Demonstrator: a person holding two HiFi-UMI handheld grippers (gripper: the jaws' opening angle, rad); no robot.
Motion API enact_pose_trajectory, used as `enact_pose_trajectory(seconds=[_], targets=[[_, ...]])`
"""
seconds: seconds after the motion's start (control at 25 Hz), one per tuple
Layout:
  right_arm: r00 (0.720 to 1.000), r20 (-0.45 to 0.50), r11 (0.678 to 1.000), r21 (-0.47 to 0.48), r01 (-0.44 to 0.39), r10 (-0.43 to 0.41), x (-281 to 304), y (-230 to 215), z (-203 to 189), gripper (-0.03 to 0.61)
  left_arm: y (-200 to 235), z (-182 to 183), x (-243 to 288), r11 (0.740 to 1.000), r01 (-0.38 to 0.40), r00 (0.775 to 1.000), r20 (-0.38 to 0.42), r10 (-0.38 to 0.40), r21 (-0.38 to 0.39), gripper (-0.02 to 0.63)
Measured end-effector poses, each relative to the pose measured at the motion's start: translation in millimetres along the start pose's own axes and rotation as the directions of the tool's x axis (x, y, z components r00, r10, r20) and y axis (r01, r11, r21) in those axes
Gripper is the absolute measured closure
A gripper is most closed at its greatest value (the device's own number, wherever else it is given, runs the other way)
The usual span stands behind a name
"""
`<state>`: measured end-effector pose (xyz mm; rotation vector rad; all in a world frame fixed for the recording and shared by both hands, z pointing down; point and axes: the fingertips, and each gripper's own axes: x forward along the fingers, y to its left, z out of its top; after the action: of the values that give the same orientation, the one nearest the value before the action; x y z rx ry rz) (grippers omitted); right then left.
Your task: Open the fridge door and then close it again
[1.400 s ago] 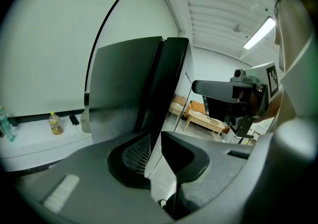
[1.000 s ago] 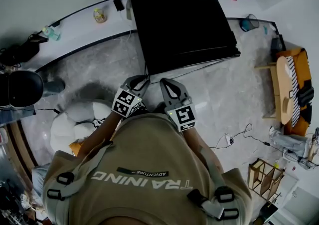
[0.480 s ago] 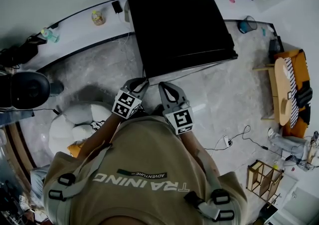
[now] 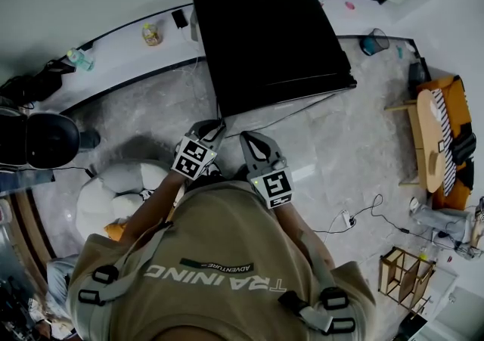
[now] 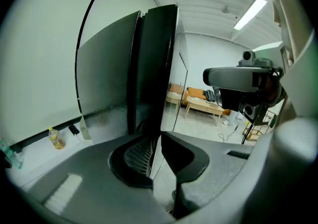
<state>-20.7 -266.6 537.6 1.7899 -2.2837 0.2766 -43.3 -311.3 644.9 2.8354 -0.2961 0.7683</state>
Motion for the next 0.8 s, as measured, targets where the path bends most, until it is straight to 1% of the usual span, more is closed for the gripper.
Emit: enact_pose_trajectory(seconds=[0.12,0.36,0.44,0.6,0.8], targets=[[1.000,-0.005,1.000,0.008,0.000,0.000,-5.5,2.5,-5.0,0.583,-1.5,-3.5,0.3,1.000,0.004,1.000,-0.029,-0.003,0.018,0.569],[1.000,-0.008,1.000,0.015,-0.009,0.009,-10.2,11.3,-6.1,0.583,-4.1,-1.2,-3.3,1.000,-0.012,0.999,-0.049,0.012,0.007,0.574],[1.000,-0.006,1.000,0.014,-0.010,0.010,-10.4,12.9,-5.6,0.583,-2.5,-1.2,-2.0,1.000,-0.015,0.999,-0.051,0.016,0.011,0.574],[1.000,-0.008,1.000,0.016,-0.011,0.011,-15.9,17.7,-8.0,0.583,-2.2,-4.1,-1.8,0.999,-0.031,0.998,-0.048,0.030,-0.013,0.574],[1.000,-0.023,1.000,0.016,-0.015,0.015,-25.6,14.6,-15.6,0.583,-2.0,-4.0,0.3,0.998,-0.056,0.997,-0.045,0.055,-0.020,0.574]])
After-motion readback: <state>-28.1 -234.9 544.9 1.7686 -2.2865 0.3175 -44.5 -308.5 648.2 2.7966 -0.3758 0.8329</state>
